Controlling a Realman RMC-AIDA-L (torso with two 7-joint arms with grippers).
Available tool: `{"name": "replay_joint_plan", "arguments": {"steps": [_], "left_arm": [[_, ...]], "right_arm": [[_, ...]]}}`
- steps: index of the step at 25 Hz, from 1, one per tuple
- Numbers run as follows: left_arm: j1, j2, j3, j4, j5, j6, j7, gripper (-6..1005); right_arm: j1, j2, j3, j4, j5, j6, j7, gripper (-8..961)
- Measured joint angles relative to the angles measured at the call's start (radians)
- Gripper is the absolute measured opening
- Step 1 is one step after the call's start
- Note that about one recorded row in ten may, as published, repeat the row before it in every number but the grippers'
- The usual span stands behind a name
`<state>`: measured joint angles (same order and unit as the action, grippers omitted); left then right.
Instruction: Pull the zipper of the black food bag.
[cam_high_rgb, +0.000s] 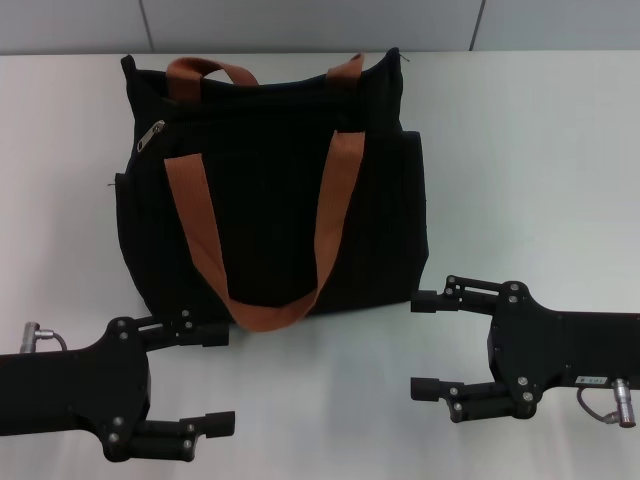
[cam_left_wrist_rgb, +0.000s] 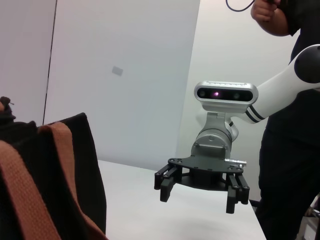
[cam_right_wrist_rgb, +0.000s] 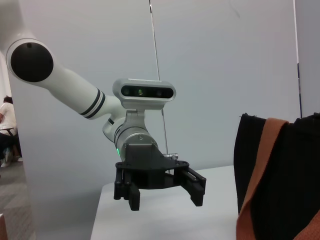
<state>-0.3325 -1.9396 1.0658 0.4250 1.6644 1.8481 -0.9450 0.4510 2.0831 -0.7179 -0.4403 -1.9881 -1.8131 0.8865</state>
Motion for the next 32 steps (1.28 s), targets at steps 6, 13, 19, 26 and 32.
{"name": "replay_joint_plan", "arguments": {"steps": [6,13,19,26,32], "left_arm": [[0.000,0.001,-0.001,0.000,0.000,-0.002,0.000,833],[0.000,0.001,-0.003,0.000,0.000,-0.002,0.000,833],[0.000,-0.005,-0.045,0.000,-0.006,0.030,0.005,832],[-0.001,-0.014,-0.121,0.000,-0.008,0.070,0.013,832],[0.009,-0.051,-0.578,-0.004,-0.011,0.137,0.035,831]], "right_arm": [[0.000,0.000,0.000,0.001,0.000,0.002,0.000,827],[0.002,0.000,0.000,0.002,0.000,0.003,0.000,827],[0.002,0.000,0.000,0.002,0.003,0.007,0.000,826],[0.003,0.000,0.001,0.002,0.009,0.018,0.000,826],[0.008,0.000,0.002,0.002,0.009,0.034,0.000,826]]}}
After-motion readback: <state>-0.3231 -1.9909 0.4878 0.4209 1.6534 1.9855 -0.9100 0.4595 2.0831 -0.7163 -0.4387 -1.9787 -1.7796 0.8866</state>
